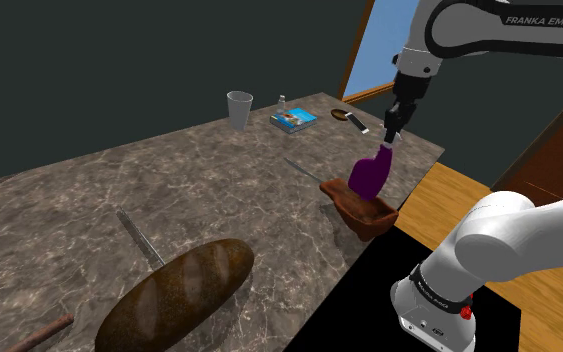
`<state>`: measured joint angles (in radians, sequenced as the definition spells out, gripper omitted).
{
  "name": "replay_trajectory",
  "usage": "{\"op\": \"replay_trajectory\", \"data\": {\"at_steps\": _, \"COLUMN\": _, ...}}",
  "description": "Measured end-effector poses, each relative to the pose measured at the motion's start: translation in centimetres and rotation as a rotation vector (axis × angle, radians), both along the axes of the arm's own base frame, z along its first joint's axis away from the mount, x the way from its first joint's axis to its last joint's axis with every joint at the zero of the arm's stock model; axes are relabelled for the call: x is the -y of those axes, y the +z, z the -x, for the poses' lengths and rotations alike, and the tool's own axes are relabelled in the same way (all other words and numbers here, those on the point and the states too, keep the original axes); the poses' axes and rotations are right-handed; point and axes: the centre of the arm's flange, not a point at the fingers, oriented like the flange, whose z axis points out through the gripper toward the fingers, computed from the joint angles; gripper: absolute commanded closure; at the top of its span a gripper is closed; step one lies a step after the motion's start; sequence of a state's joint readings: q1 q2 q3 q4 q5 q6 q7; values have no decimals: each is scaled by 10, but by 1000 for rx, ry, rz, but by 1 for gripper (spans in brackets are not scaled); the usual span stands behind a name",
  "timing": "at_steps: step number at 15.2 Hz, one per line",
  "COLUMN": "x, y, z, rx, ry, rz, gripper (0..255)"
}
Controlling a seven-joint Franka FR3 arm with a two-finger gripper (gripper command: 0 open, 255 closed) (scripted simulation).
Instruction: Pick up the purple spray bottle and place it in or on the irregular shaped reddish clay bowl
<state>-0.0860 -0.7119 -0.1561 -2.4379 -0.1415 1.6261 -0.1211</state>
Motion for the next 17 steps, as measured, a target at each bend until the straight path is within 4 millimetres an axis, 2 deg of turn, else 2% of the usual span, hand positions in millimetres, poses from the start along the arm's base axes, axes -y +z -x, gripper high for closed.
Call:
{"op": "replay_trajectory", "data": {"at_steps": 5, "x": 0, "y": -2, "z": 0, "rx": 0, "ry": 0, "rz": 0, "gripper": 255}}
{"op": "replay_trajectory", "data": {"at_steps": 6, "x": 0, "y": -2, "z": 0, "rx": 0, "ry": 0, "rz": 0, "gripper": 0}}
{"op": "replay_trajectory", "data": {"at_steps": 12, "x": 0, "y": -2, "z": 0, "rx": 1, "ry": 0, "rz": 0, "gripper": 0}}
{"op": "replay_trajectory", "data": {"at_steps": 17, "x": -1, "y": 43, "z": -5, "rx": 1, "ry": 0, "rz": 0, "gripper": 0}}
